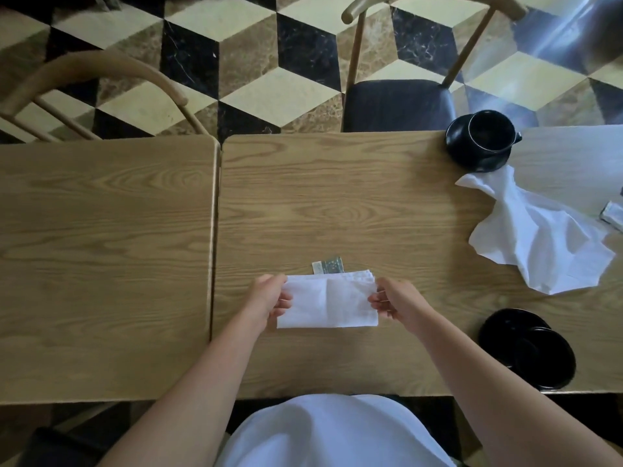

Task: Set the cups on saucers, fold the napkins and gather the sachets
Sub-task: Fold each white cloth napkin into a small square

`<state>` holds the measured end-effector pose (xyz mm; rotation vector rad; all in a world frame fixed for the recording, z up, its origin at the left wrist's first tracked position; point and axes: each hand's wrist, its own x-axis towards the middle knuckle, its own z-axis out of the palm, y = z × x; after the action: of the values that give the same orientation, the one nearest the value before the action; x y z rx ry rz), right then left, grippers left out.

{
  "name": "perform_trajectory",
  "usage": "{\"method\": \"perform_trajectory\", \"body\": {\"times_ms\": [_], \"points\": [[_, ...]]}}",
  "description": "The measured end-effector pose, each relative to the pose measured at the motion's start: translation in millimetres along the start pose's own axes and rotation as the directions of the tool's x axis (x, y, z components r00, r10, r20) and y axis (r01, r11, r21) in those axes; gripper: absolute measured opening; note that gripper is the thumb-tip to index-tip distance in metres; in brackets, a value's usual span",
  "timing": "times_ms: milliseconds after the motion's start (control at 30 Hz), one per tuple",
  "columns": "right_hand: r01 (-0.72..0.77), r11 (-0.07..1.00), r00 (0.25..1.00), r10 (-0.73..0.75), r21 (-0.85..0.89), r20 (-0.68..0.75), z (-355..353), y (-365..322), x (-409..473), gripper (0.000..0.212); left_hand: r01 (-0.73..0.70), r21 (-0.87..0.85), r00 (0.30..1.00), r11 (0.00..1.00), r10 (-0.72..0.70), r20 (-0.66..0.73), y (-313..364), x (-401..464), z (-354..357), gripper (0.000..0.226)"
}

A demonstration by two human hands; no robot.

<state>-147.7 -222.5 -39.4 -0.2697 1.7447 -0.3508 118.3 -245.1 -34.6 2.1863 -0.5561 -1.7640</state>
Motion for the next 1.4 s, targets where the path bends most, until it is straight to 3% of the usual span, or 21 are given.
{"method": "perform_trajectory", "body": {"times_ms": [267,333,400,467,533,600,667,800,1000,1267,1333,1400], "points": [[-0.018,0.995,1.0,0.017,-0.095,-0.011,-1,-10,8,0.02,-0.003,0.035,0.993,0.999,0.007,-0.117,2,1,4,0.01],[0.108,0.95,0.989,-0.134,-0.294,-0.068,1,-18,3,0.02,-0.084,0.174,0.963,0.981,0.125,-0.239,1,-1,4,0.013],[0.243,0.835,0.929,-0.347,-0.494,-0.13,8,-26,-9,0.016,-0.197,0.417,0.89,0.888,0.34,-0.304,1,-5,6,0.013],[0.352,0.752,0.891,-0.452,-0.558,-0.047,23,-29,-23,0.013,-0.342,0.555,0.841,0.758,0.511,-0.18,-1,-11,14,0.002],[0.42,0.642,0.893,-0.417,-0.641,0.168,48,-22,-29,0.013,-0.45,0.636,0.84,0.627,0.539,0.063,-9,-16,26,0.012],[0.455,0.48,0.89,-0.273,-0.75,0.365,71,-8,-29,0.018,-0.498,0.705,0.859,0.505,0.398,0.322,-18,-18,37,0.016],[0.466,0.367,0.885,-0.193,-0.805,0.424,84,4,-24,0.021,-0.503,0.73,0.864,0.462,0.249,0.438,-26,-16,39,0.012],[0.497,0.305,0.867,-0.227,-0.813,0.445,86,20,-17,0.019,-0.469,0.739,0.881,0.485,0.199,0.429,-32,-6,35,0.017],[0.423,0.264,0.893,-0.281,-0.867,0.35,54,23,-11,0.009,-0.35,0.781,0.936,0.517,0.212,0.28,-31,0,15,0.019],[0.4,0.242,0.903,-0.268,-0.884,0.336,43,8,-7,0.018,-0.291,0.718,0.957,0.633,0.201,0.211,-28,-3,2,0.023],[0.441,0.264,0.848,-0.434,-0.858,0.303,41,-3,-6,0.019,-0.232,0.656,0.972,0.718,0.201,0.124,-30,-3,2,0.022],[0.51,0.204,0.708,-0.652,-0.836,0.272,39,-16,-3,0.021,-0.147,0.479,0.963,0.865,0.236,-0.131,-35,-3,0,0.012]]}}
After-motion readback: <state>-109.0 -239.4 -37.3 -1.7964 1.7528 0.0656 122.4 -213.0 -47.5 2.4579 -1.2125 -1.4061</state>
